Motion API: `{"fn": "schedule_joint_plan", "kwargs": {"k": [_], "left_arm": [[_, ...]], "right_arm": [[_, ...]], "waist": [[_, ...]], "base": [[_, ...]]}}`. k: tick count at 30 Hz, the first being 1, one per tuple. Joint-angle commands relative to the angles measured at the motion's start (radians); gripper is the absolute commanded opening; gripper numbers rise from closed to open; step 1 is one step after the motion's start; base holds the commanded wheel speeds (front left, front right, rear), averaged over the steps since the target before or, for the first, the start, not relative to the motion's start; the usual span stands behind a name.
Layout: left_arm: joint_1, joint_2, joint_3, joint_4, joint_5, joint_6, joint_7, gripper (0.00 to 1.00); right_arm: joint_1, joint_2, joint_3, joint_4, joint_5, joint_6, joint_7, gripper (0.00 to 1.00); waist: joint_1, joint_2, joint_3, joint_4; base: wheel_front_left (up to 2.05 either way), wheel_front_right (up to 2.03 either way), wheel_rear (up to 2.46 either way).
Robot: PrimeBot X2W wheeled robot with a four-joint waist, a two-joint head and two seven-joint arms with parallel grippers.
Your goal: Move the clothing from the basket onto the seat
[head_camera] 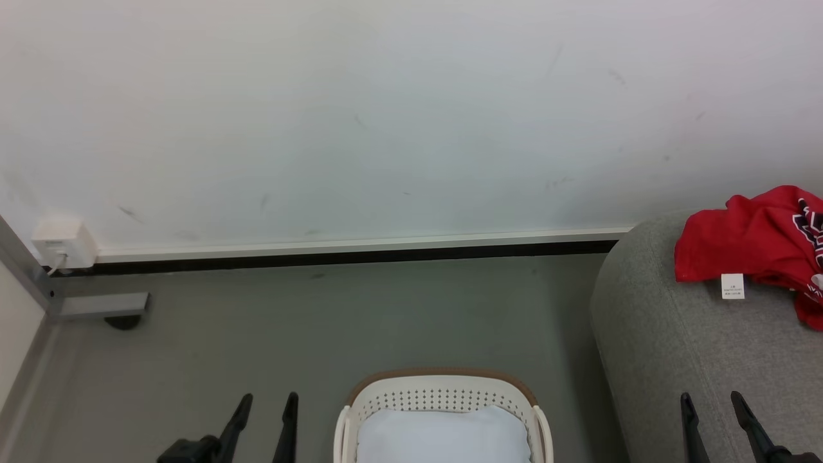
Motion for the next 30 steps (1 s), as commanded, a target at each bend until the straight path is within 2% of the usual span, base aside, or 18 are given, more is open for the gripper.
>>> {"fn": "schedule_joint_plan", "kwargs": {"k": [1,16,17,22,30], "left_arm": [[-0.008,0.002,0.002,0.003,0.003,-0.002,0.000,1.00],[-0.028,0.002,0.005,0.029,0.018,-0.004,0.000,1.00],[-0.023,-0.001,0.004,0.030,0.012,-0.003,0.000,0.00],[0.005,-0.005,0.002,0.066,0.008,-0.002,0.001,0.00],[-0.008,-0.004,0.025,0.051,-0.147,-0.003,0.043,0.00]], "right_arm": [[-0.010,-0.003,0.003,0.003,0.001,-0.002,0.000,1.00],[-0.026,-0.003,0.014,0.010,0.014,-0.002,0.000,1.00],[-0.024,0.000,0.014,0.007,0.004,0.000,0.000,0.00],[-0.002,0.012,0.014,0.044,0.005,0.000,0.001,0.00],[-0.024,0.010,0.002,0.039,0.167,0.000,0.048,0.00]], "waist": [[0.0000,0.0000,0.003,0.003],[0.0000,0.0000,0.016,0.013],[0.0000,0.0000,0.016,0.013],[0.0000,0.0000,0.016,0.013],[0.0000,0.0000,0.018,0.013]], "base": [[0.00,0.00,0.00],[0.00,0.00,0.00],[0.00,0.00,0.00],[0.00,0.00,0.00],[0.00,0.00,0.00]]}}
